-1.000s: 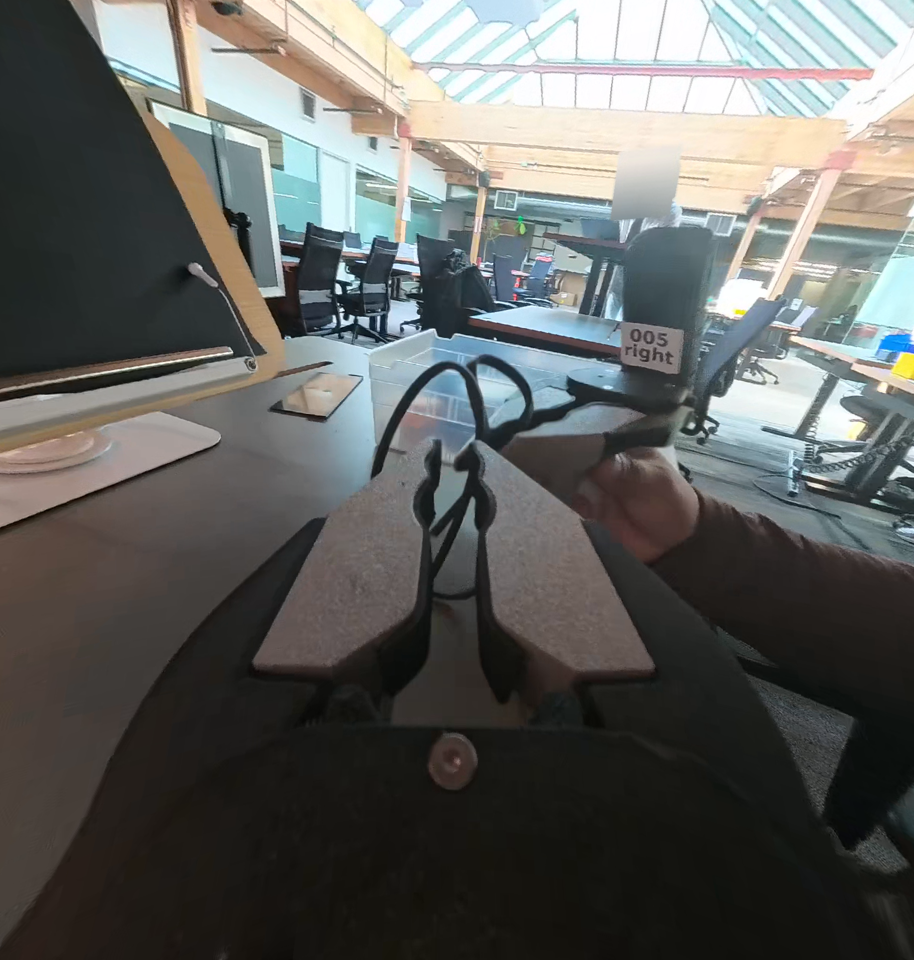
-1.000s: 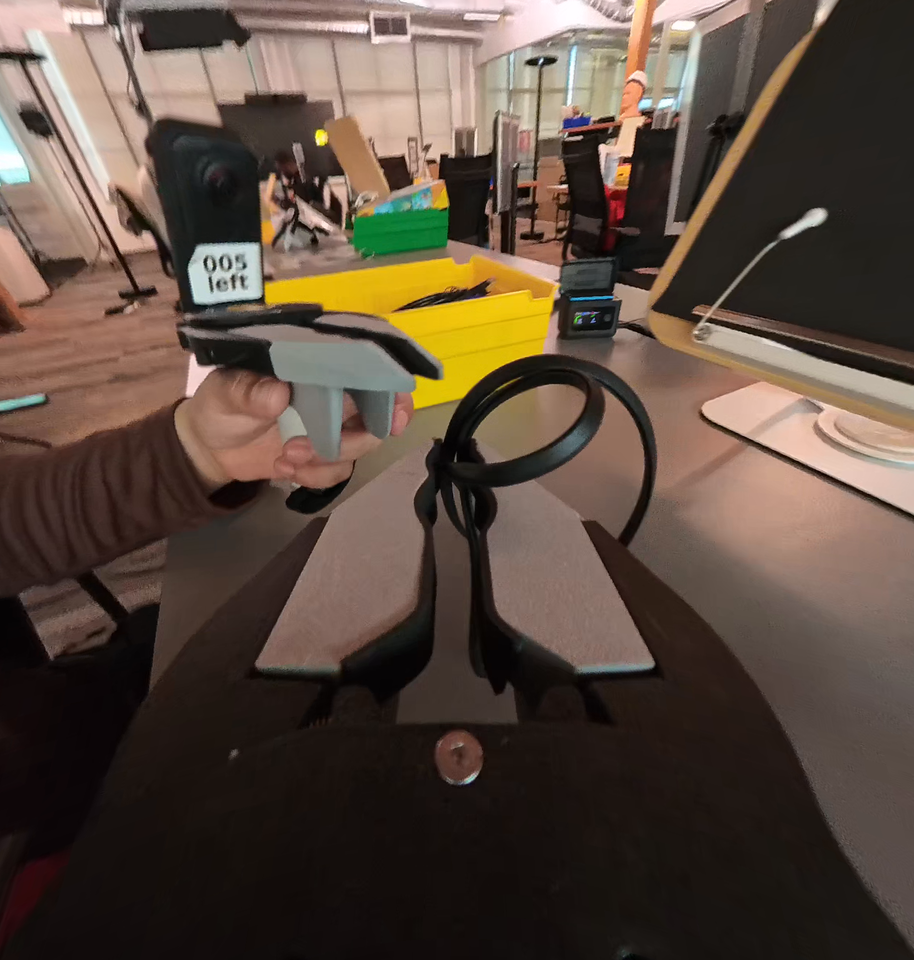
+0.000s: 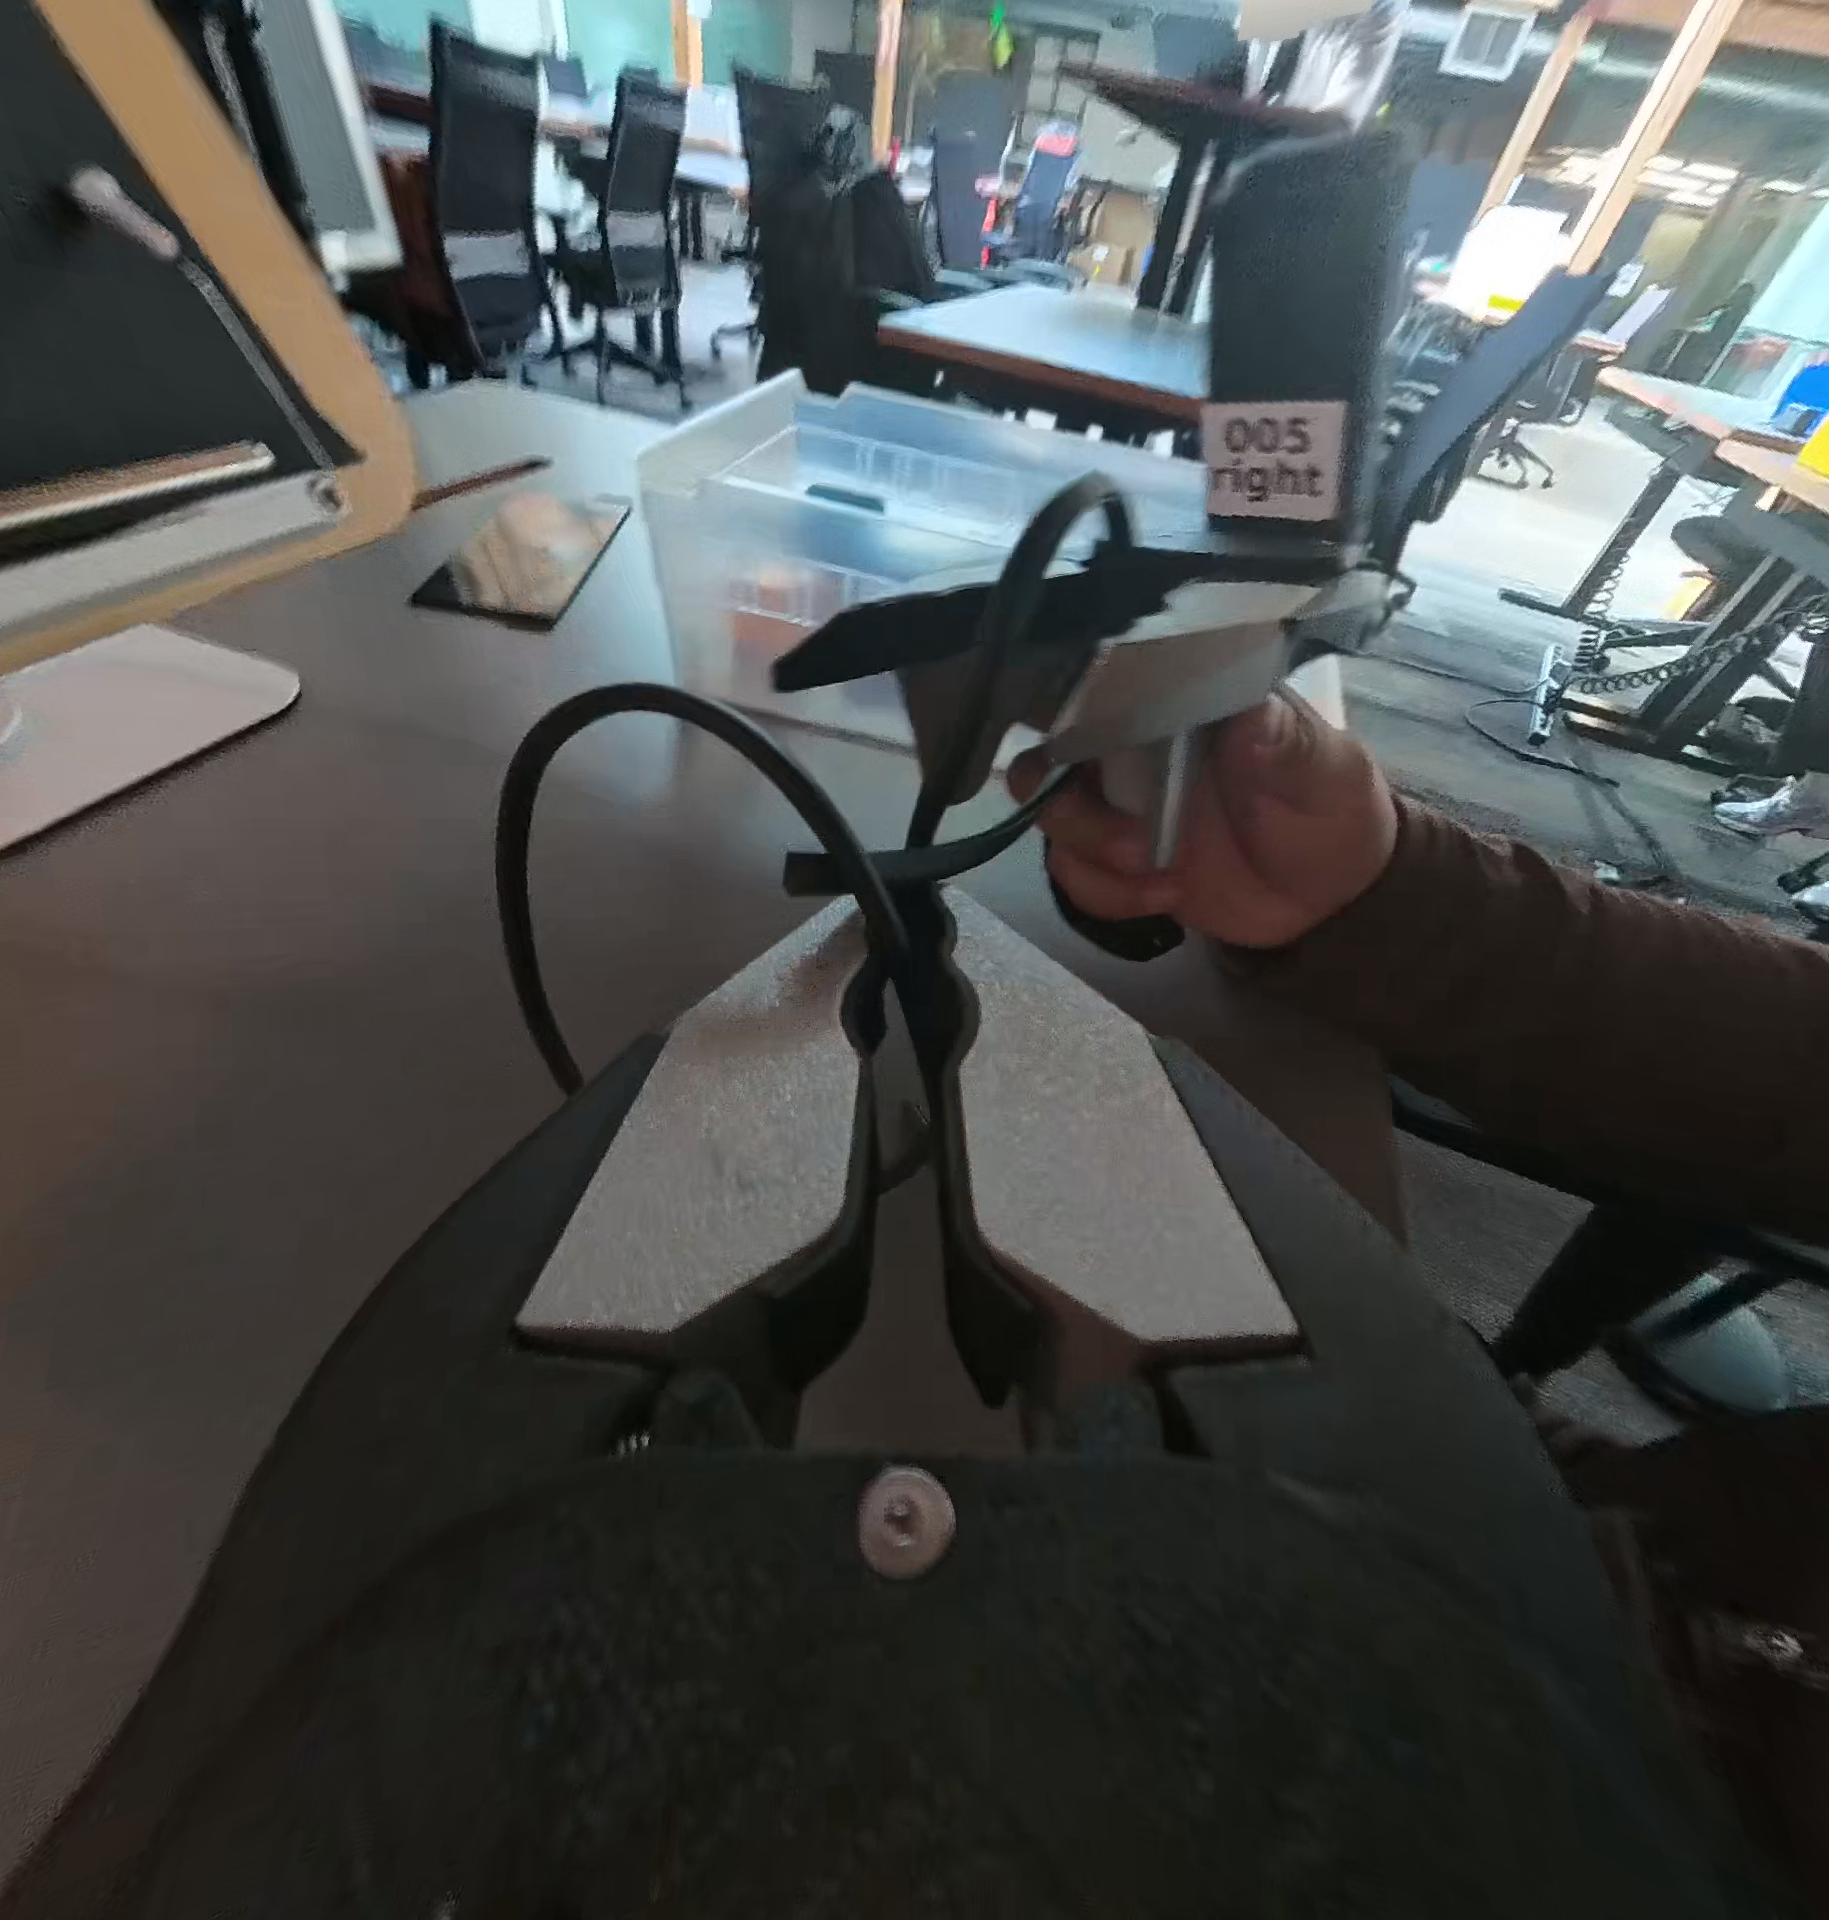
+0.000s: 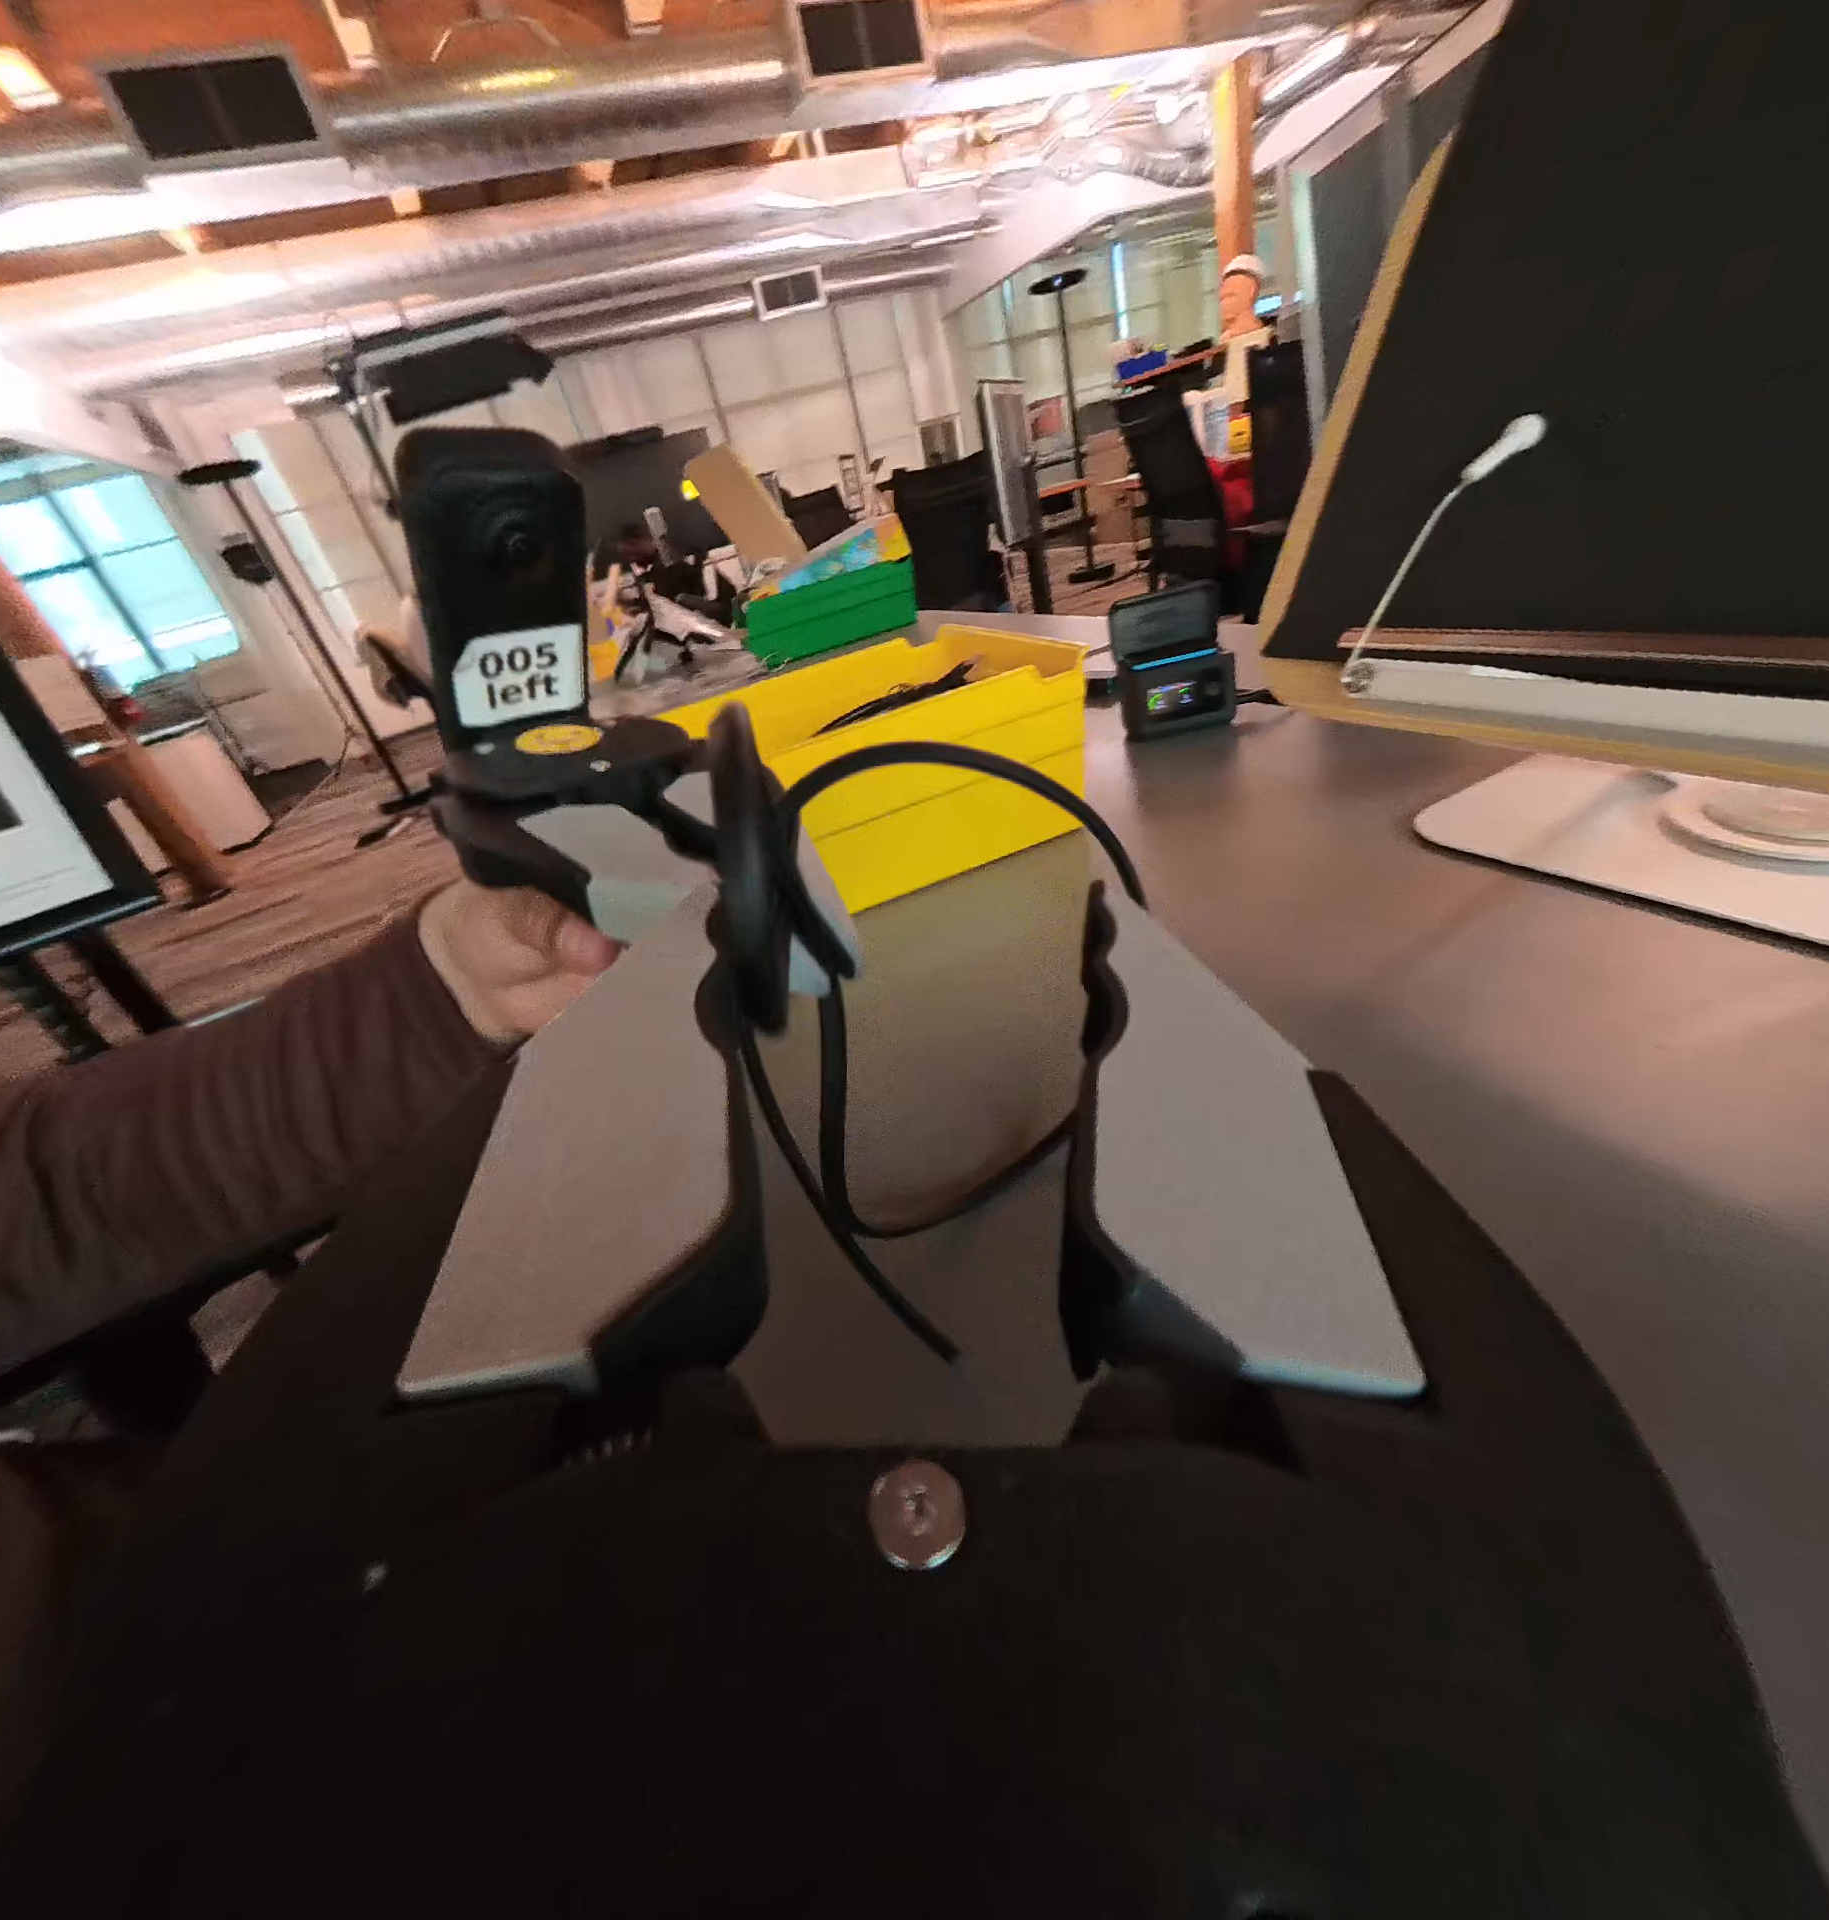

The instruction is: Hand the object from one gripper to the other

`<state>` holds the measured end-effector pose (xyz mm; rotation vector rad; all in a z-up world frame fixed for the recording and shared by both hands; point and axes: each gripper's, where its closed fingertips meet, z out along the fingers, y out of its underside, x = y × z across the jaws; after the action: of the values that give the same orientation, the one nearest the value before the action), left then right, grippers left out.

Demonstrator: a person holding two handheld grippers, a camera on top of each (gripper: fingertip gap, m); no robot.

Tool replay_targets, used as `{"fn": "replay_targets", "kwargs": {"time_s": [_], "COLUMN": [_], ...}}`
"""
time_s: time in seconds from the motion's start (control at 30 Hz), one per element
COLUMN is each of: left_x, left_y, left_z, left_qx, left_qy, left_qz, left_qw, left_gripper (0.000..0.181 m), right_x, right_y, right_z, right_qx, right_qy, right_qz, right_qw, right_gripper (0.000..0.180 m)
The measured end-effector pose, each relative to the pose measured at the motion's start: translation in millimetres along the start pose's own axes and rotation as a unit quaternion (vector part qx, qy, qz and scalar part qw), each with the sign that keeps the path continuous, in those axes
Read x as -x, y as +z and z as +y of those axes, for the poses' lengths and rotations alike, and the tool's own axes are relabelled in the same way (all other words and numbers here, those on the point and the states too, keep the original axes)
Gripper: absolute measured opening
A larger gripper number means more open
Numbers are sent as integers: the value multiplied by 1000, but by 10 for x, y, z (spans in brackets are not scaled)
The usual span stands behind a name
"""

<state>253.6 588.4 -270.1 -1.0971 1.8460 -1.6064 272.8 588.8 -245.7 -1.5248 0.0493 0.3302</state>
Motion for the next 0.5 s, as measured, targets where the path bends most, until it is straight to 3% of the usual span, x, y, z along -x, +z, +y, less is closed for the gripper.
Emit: {"fn": "replay_targets", "kwargs": {"time_s": [0.13, 0.3, 0.5], "left_x": [162, 283, 79], "left_y": [-121, -346, -456], "left_z": [104, 237, 304], "left_qx": [141, 300, 412], "left_qy": [-48, -1, 103], "left_qz": [26, 15, 15], "left_qw": [988, 954, 905], "left_gripper": [1, 1, 1], "right_x": [-106, 5, 207], "right_y": [-61, -30, 140], "right_z": [-83, -62, 167], "right_qx": [-23, -9, 94], "right_qy": [-9, -50, -166], "right_qz": [36, 25, 44], "right_qw": [999, 998, 981], "right_gripper": [77, 85, 84]}}
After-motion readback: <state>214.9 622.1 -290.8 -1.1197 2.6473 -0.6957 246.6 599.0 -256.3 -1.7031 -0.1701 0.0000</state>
